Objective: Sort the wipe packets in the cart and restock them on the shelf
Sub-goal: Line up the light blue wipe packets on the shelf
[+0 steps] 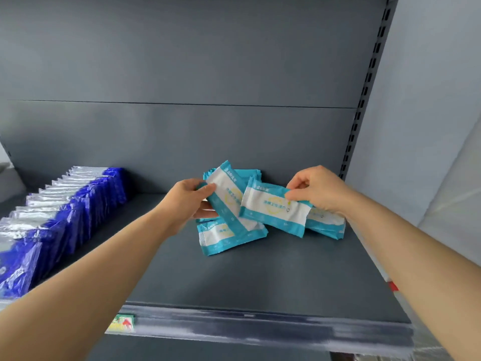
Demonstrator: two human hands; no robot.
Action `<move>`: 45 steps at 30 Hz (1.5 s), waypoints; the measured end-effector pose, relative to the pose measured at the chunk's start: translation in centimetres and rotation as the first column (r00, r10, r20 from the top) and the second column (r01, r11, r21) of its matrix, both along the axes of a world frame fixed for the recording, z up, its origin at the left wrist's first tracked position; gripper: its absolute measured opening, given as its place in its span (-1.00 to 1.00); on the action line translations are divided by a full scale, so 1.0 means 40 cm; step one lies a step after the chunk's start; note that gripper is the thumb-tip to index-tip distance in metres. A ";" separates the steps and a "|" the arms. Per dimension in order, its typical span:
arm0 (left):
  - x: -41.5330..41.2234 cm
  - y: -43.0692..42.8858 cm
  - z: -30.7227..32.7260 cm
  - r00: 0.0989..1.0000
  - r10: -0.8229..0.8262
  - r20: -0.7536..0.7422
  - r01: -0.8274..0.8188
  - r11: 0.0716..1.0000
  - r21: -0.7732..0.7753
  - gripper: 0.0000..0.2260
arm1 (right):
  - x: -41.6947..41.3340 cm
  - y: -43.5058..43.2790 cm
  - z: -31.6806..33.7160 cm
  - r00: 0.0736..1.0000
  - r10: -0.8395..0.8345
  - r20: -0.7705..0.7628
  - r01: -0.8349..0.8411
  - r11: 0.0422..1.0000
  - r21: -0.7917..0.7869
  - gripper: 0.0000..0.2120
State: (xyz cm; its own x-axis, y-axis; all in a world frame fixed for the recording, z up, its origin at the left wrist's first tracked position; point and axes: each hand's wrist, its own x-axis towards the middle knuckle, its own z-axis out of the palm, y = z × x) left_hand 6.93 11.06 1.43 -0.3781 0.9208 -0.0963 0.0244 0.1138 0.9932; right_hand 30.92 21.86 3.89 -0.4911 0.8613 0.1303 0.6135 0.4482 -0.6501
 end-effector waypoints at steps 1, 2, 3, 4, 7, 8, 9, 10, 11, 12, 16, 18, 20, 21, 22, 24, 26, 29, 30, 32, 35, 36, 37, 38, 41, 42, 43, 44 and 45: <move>-0.009 -0.007 -0.002 0.999 -0.031 0.025 0.031 0.999 -0.020 -0.85 | 0.005 -0.007 -0.002 0.999 -0.025 -0.023 0.024 0.999 -0.022 -0.88; -0.014 -0.014 -0.005 0.996 -0.065 0.060 0.067 0.997 -0.035 -0.87 | 0.005 -0.015 -0.007 0.998 -0.042 -0.055 0.039 0.998 -0.056 -0.89; -0.015 -0.023 -0.006 0.989 -0.104 0.103 0.108 0.993 -0.040 -0.85 | 0.000 -0.026 -0.014 0.994 -0.058 -0.089 0.048 0.994 -0.102 -0.91; -0.016 -0.029 -0.009 0.980 -0.141 0.140 0.148 0.988 -0.041 -0.84 | -0.010 -0.038 -0.023 0.990 -0.069 -0.121 0.051 0.987 -0.151 -0.93; -0.017 -0.042 -0.030 0.965 -0.210 0.154 0.219 0.975 -0.041 -0.84 | -0.054 -0.069 -0.053 0.987 -0.090 -0.134 0.058 0.973 -0.224 -0.95; -0.021 -0.044 -0.038 0.968 -0.214 0.128 0.221 0.974 -0.043 -0.84 | -0.070 -0.076 -0.062 0.987 -0.092 -0.129 0.060 0.972 -0.229 -0.94; -0.025 -0.047 -0.046 0.972 -0.216 0.088 0.221 0.974 -0.047 -0.83 | -0.084 -0.081 -0.068 0.988 -0.094 -0.124 0.064 0.971 -0.229 -0.94; -0.032 -0.047 -0.055 0.976 -0.218 0.019 0.219 0.974 -0.062 -0.82 | -0.095 -0.085 -0.070 0.989 -0.096 -0.115 0.068 0.972 -0.227 -0.94; -0.040 -0.050 -0.061 0.971 -0.225 -0.080 0.218 0.972 -0.088 -0.81 | -0.103 -0.090 -0.070 0.991 -0.096 -0.096 0.072 0.972 -0.223 -0.95; -0.050 -0.050 -0.067 0.956 -0.233 -0.180 0.213 0.969 -0.121 -0.82 | -0.109 -0.095 -0.068 0.994 -0.088 -0.066 0.072 0.974 -0.216 -0.95; -0.074 -0.058 -0.081 0.908 -0.253 -0.333 0.157 0.945 -0.288 -0.89 | -0.124 -0.112 -0.057 0.991 -0.083 0.103 0.098 0.984 -0.150 -0.96; -0.073 -0.065 -0.083 0.927 -0.244 -0.286 0.144 0.933 -0.329 -0.92 | -0.133 -0.118 -0.053 0.981 -0.088 0.175 0.113 0.984 -0.141 -0.97; -0.066 -0.067 -0.082 0.962 -0.207 -0.180 0.142 0.937 -0.320 -0.91 | -0.141 -0.125 -0.052 0.975 -0.086 0.203 0.129 0.970 -0.207 -0.92; -0.062 -0.067 -0.082 0.976 -0.183 -0.120 0.139 0.942 -0.304 -0.92 | -0.145 -0.130 -0.054 0.975 -0.084 0.208 0.134 0.961 -0.241 -0.92; -0.057 -0.067 -0.082 0.984 -0.160 -0.075 0.132 0.949 -0.287 -0.93 | -0.148 -0.134 -0.057 0.974 -0.078 0.214 0.133 0.957 -0.258 -0.93; -0.052 -0.063 -0.090 0.991 -0.120 -0.065 0.101 0.966 -0.239 -0.92 | -0.152 -0.138 -0.065 0.969 -0.061 0.241 0.117 0.967 -0.226 -0.92; -0.052 -0.058 -0.106 0.984 -0.096 -0.148 0.071 0.984 -0.164 -0.88 | -0.155 -0.138 -0.069 0.964 -0.046 0.261 0.096 0.979 -0.181 -0.84; -0.059 -0.058 -0.120 0.969 -0.017 -0.247 0.011 1.000 -0.025 -0.87 | -0.159 -0.130 -0.071 0.981 -0.031 0.190 0.072 0.975 -0.211 -0.94; -0.062 -0.059 -0.122 0.970 0.014 -0.243 -0.010 1.000 0.018 -0.87 | -0.159 -0.125 -0.071 0.991 -0.037 0.131 0.069 0.967 -0.247 -0.95; -0.066 -0.056 -0.121 0.976 0.055 -0.211 -0.039 0.996 0.078 -0.88 | -0.164 -0.116 -0.072 0.998 -0.064 0.006 0.063 0.952 -0.299 -0.93; -0.072 -0.045 -0.115 0.975 0.073 -0.207 -0.050 0.992 0.117 -0.95 | -0.178 -0.097 -0.073 0.997 -0.071 -0.021 0.066 0.980 -0.187 -0.91; -0.075 -0.040 -0.112 0.975 0.074 -0.209 -0.048 0.991 0.127 -0.96 | -0.185 -0.092 -0.072 0.998 -0.069 -0.010 0.067 0.988 -0.137 -0.91; -0.080 -0.034 -0.110 0.976 0.078 -0.205 -0.050 0.989 0.138 -0.96 | -0.193 -0.088 -0.071 0.998 -0.062 -0.009 0.061 0.993 -0.098 -0.91; -0.085 -0.028 -0.108 0.976 0.086 -0.199 -0.057 0.988 0.147 -0.96 | -0.201 -0.085 -0.070 0.999 -0.052 -0.011 0.051 0.996 -0.073 -0.91; -0.098 -0.009 -0.109 0.971 0.121 -0.206 -0.092 0.985 0.146 -0.93 | -0.224 -0.082 -0.069 0.999 -0.014 0.040 0.014 1.000 -0.018 -0.86; -0.100 -0.004 -0.112 0.971 0.130 -0.202 -0.103 0.985 0.136 -0.90 | -0.230 -0.081 -0.072 0.998 -0.010 0.066 0.009 1.000 0.010 -0.82; -0.100 0.000 -0.116 0.976 0.130 -0.174 -0.108 0.986 0.128 -0.87 | -0.235 -0.077 -0.079 0.996 -0.013 0.084 0.009 0.999 0.041 -0.78; -0.098 0.002 -0.116 0.985 0.122 -0.125 -0.107 0.987 0.121 -0.86 | -0.239 -0.073 -0.084 0.995 -0.020 0.094 0.014 0.998 0.065 -0.76; -0.096 0.001 -0.116 0.993 0.101 -0.067 -0.093 0.989 0.116 -0.87 | -0.242 -0.067 -0.089 0.995 -0.024 0.097 0.016 0.996 0.087 -0.76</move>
